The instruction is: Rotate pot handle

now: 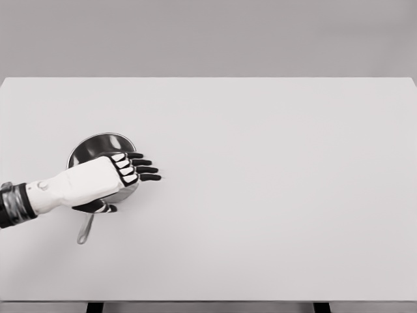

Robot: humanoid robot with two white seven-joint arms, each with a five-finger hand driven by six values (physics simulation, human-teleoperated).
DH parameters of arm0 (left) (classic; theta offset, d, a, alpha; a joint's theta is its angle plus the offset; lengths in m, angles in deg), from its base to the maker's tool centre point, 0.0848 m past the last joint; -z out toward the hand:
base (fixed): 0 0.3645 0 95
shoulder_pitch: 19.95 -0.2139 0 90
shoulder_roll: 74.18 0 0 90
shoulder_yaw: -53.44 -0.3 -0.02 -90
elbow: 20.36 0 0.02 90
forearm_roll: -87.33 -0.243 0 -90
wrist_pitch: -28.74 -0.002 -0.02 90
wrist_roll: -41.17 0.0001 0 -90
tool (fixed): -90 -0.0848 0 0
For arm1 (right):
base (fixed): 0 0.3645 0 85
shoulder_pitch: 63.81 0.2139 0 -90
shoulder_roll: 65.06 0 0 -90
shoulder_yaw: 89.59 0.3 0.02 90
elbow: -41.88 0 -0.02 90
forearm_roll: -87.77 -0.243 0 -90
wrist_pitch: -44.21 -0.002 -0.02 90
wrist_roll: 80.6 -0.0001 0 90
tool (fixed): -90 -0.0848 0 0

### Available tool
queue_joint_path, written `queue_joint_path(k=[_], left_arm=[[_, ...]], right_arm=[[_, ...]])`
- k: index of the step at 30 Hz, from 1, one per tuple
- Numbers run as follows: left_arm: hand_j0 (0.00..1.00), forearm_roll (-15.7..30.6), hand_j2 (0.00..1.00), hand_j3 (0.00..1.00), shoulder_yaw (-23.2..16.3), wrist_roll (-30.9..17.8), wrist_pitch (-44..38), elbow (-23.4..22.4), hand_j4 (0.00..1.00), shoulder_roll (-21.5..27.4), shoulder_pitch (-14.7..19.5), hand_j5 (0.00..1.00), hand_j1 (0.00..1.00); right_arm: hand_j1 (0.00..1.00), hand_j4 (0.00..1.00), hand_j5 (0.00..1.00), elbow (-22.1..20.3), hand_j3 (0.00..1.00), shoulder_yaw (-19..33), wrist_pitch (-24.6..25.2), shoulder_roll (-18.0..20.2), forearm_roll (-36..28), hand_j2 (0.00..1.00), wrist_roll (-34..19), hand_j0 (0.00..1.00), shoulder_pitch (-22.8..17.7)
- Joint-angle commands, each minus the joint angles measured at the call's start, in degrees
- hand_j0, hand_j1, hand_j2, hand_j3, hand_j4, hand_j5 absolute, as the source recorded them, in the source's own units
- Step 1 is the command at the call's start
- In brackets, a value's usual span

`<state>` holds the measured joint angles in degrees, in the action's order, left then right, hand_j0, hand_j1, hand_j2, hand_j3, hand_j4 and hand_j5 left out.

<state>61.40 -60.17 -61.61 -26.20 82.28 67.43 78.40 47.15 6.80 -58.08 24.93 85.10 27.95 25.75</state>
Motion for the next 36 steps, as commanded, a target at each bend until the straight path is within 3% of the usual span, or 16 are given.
queue_joint_path(k=[1,13,20,36], left_arm=[[1.0,1.2,1.0,1.0,0.1,0.0,-0.1,0.0,1.0,1.3,0.0,1.0,1.0],[1.0,3.1,1.0,1.0,1.2,0.9,-0.1,-0.1,1.0,6.4,-2.0,1.0,1.0],[1.0,3.5,1.0,1.0,9.8,0.9,-0.1,-0.1,1.0,6.7,-7.2,1.0,1.0],[1.0,4.5,1.0,1.0,12.0,0.9,-0.1,-0.4,1.0,11.1,-7.6,1.0,1.0]], right_arm=[[1.0,1.0,1.0,0.0,1.0,0.0,0.0,0.0,-0.1,1.0,0.0,1.0,0.0],[1.0,1.0,1.0,0.0,1.0,0.0,0.0,0.0,-0.1,1.0,0.0,1.0,0.0],[1.0,1.0,1.0,0.0,1.0,0.0,0.0,0.0,-0.1,1.0,0.0,1.0,0.0],[1.0,1.0,1.0,0.0,1.0,0.0,0.0,0.0,-0.1,1.0,0.0,1.0,0.0]])
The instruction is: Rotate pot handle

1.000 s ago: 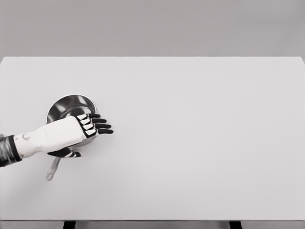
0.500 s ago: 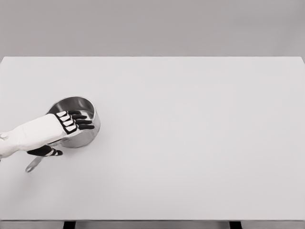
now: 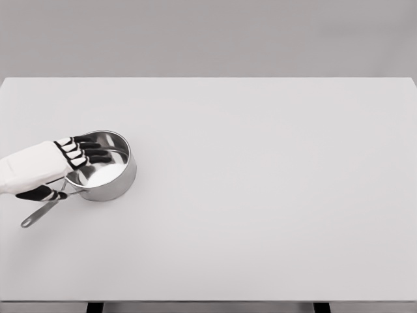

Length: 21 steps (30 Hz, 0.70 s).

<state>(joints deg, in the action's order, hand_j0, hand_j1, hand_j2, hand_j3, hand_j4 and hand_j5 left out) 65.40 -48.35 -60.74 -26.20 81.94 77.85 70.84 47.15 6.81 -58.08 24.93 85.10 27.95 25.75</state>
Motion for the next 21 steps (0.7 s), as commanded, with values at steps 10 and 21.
queue_joint_path(k=[10,21], left_arm=[[1.0,1.4,1.0,1.0,-0.3,0.1,-0.1,0.3,1.0,0.4,-2.0,1.0,1.0],[1.0,1.4,1.0,1.0,0.0,0.2,-0.1,0.3,1.0,0.0,-4.2,1.0,1.0]], right_arm=[[1.0,1.0,1.0,0.0,1.0,0.0,0.0,0.0,-0.1,1.0,0.0,1.0,0.0],[1.0,1.0,1.0,0.0,1.0,0.0,0.0,0.0,-0.1,1.0,0.0,1.0,0.0]])
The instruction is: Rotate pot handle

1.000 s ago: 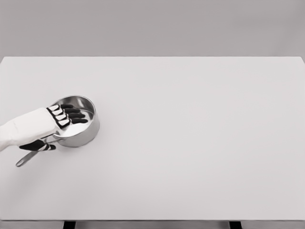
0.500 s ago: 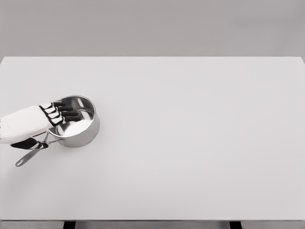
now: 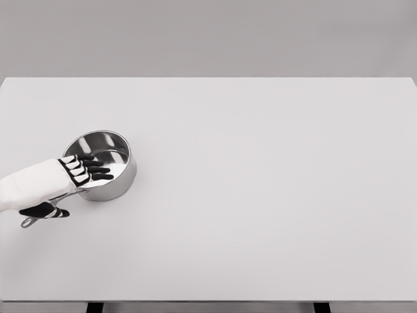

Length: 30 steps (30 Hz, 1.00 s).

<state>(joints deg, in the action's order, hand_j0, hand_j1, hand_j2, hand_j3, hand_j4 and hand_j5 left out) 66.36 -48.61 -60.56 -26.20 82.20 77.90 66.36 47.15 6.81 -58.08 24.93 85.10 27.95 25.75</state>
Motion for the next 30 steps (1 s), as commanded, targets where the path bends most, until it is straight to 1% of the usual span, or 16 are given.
queue_joint_path(k=[1,6,8,10,12,13,15,17,23,24,26,30], left_arm=[[1.0,0.3,1.0,1.0,0.4,0.0,-0.1,0.0,1.0,0.1,0.0,1.0,1.0],[1.0,-0.1,1.0,1.0,0.6,0.0,-0.1,-0.7,1.0,0.1,-0.2,1.0,1.0],[1.0,-0.1,1.0,1.0,1.4,0.0,-0.1,-1.5,1.0,0.3,-0.2,1.0,1.0],[1.0,-0.2,1.0,1.0,2.9,0.0,-0.1,-3.4,1.0,0.2,-0.2,1.0,1.0],[1.0,-0.2,1.0,1.0,3.0,0.0,-0.1,-3.6,1.0,0.2,-0.2,1.0,1.0],[1.0,-0.2,1.0,1.0,3.7,0.0,-0.1,-3.7,1.0,0.2,-0.2,1.0,1.0],[1.0,-0.4,1.0,1.0,3.7,0.0,-0.1,-3.8,1.0,0.2,-0.2,1.0,1.0],[1.0,-0.4,1.0,1.0,3.7,0.0,-0.1,-4.8,1.0,0.3,-0.2,1.0,1.0],[1.0,-0.4,1.0,1.0,4.1,0.1,-0.1,-5.0,1.0,0.4,-0.2,1.0,1.0],[1.0,-0.5,1.0,1.0,4.1,0.6,-0.1,-5.1,1.0,0.4,-0.2,1.0,1.0],[1.0,-2.2,1.0,1.0,4.5,2.6,-0.1,-5.5,1.0,0.4,-0.2,1.0,1.0],[1.0,-2.7,1.0,1.0,4.6,2.9,-0.1,-5.7,1.0,0.4,-0.2,1.0,1.0]], right_arm=[[1.0,1.0,1.0,0.0,1.0,-0.1,0.0,0.0,-0.1,1.0,0.0,1.0,0.0],[1.0,1.0,1.0,0.0,1.0,0.0,0.0,0.0,-0.1,1.0,0.0,1.0,0.0],[1.0,1.0,1.0,0.0,1.0,-0.1,0.0,0.0,-0.1,1.0,0.0,1.0,0.0],[1.0,1.0,1.0,0.0,1.0,0.0,0.0,0.0,-0.1,1.0,0.0,1.0,0.0],[1.0,1.0,1.0,0.0,1.0,0.0,0.0,0.0,-0.1,1.0,0.0,1.0,0.0],[1.0,1.0,1.0,0.0,1.0,-0.1,0.0,0.0,-0.1,1.0,0.0,1.0,0.0],[1.0,1.0,1.0,0.0,1.0,0.0,0.0,0.0,-0.1,1.0,0.0,1.0,0.0],[1.0,1.0,1.0,0.0,1.0,0.0,0.0,0.0,-0.1,1.0,0.0,1.0,0.0],[1.0,1.0,1.0,0.0,1.0,0.0,0.0,0.0,-0.1,1.0,0.0,1.0,0.0],[1.0,1.0,1.0,0.0,1.0,0.0,0.0,0.0,-0.1,1.0,0.0,1.0,0.0],[1.0,1.0,1.0,0.0,1.0,0.0,0.0,0.0,-0.1,1.0,0.0,1.0,0.0],[1.0,1.0,1.0,0.0,1.0,0.0,0.0,0.0,-0.1,1.0,0.0,1.0,0.0]])
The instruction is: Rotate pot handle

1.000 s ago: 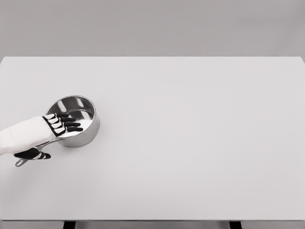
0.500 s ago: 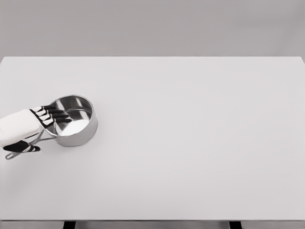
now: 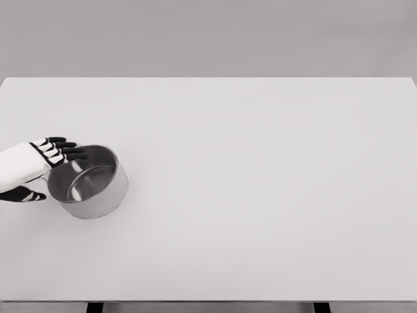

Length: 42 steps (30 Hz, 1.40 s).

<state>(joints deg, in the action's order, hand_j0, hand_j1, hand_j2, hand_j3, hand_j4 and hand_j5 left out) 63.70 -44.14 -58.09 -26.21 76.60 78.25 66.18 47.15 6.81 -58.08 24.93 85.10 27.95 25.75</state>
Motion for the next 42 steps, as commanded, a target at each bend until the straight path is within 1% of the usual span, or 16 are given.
queue_joint_path(k=[1,7,18,25,27,31,32,33,34,36,38,42], left_arm=[[1.0,-0.1,1.0,1.0,0.1,0.5,0.0,-0.2,1.0,0.2,0.0,1.0,1.0],[1.0,-0.1,1.0,1.0,0.4,0.3,0.0,-1.0,1.0,0.3,0.0,1.0,1.0],[1.0,0.0,1.0,1.0,0.5,0.0,0.0,-0.8,1.0,0.8,0.0,1.0,1.0],[1.0,0.1,1.0,1.0,0.6,0.0,0.0,-0.8,1.0,3.1,0.0,1.0,1.0],[1.0,0.2,1.0,1.0,1.7,0.0,0.0,-0.8,1.0,3.6,0.0,1.0,1.0],[1.0,1.9,1.0,1.0,5.6,0.1,0.0,-0.8,1.0,5.6,0.1,1.0,1.0],[1.0,2.5,1.0,1.0,6.0,0.1,0.0,-0.9,1.0,6.0,0.1,1.0,1.0],[1.0,5.2,1.0,1.0,6.2,0.1,0.0,-0.8,1.0,7.6,0.2,1.0,1.0],[1.0,6.8,1.0,1.0,6.3,0.1,0.0,-0.8,1.0,8.6,0.4,1.0,1.0],[1.0,8.2,1.0,1.0,7.7,0.1,0.0,-0.6,1.0,9.2,0.4,1.0,1.0],[1.0,8.4,1.0,1.0,8.0,0.1,0.0,-0.4,1.0,9.3,0.4,1.0,1.0],[1.0,10.7,1.0,1.0,8.6,0.1,0.0,-0.2,1.0,9.1,1.2,1.0,1.0]], right_arm=[[1.0,1.0,1.0,0.0,1.0,0.0,0.0,0.0,-0.1,1.0,0.0,1.0,0.0],[1.0,1.0,1.0,0.0,1.0,0.0,0.0,0.0,-0.1,1.0,0.0,1.0,0.0],[1.0,1.0,1.0,0.0,1.0,0.0,0.0,0.0,-0.1,1.0,0.0,1.0,0.0],[1.0,1.0,1.0,0.0,1.0,0.0,0.0,0.0,-0.1,1.0,0.0,1.0,0.0],[1.0,1.0,1.0,0.0,1.0,0.0,0.0,0.0,-0.1,1.0,0.0,1.0,0.0],[1.0,1.0,1.0,0.0,1.0,0.0,0.0,0.0,-0.1,1.0,0.0,1.0,0.0],[1.0,1.0,1.0,0.0,1.0,0.0,0.0,0.0,-0.1,1.0,0.0,1.0,0.0],[1.0,1.0,1.0,0.0,1.0,0.0,0.0,0.0,-0.1,1.0,0.0,1.0,0.0],[1.0,1.0,1.0,0.0,1.0,0.0,0.0,0.0,-0.1,1.0,0.0,1.0,0.0],[1.0,1.0,1.0,0.0,1.0,0.0,0.0,0.0,-0.1,1.0,0.0,1.0,0.0],[1.0,1.0,1.0,0.0,1.0,0.0,0.0,0.0,-0.1,1.0,0.0,1.0,0.0],[1.0,1.0,1.0,0.0,1.0,0.0,0.0,0.0,-0.1,1.0,0.0,1.0,0.0]])
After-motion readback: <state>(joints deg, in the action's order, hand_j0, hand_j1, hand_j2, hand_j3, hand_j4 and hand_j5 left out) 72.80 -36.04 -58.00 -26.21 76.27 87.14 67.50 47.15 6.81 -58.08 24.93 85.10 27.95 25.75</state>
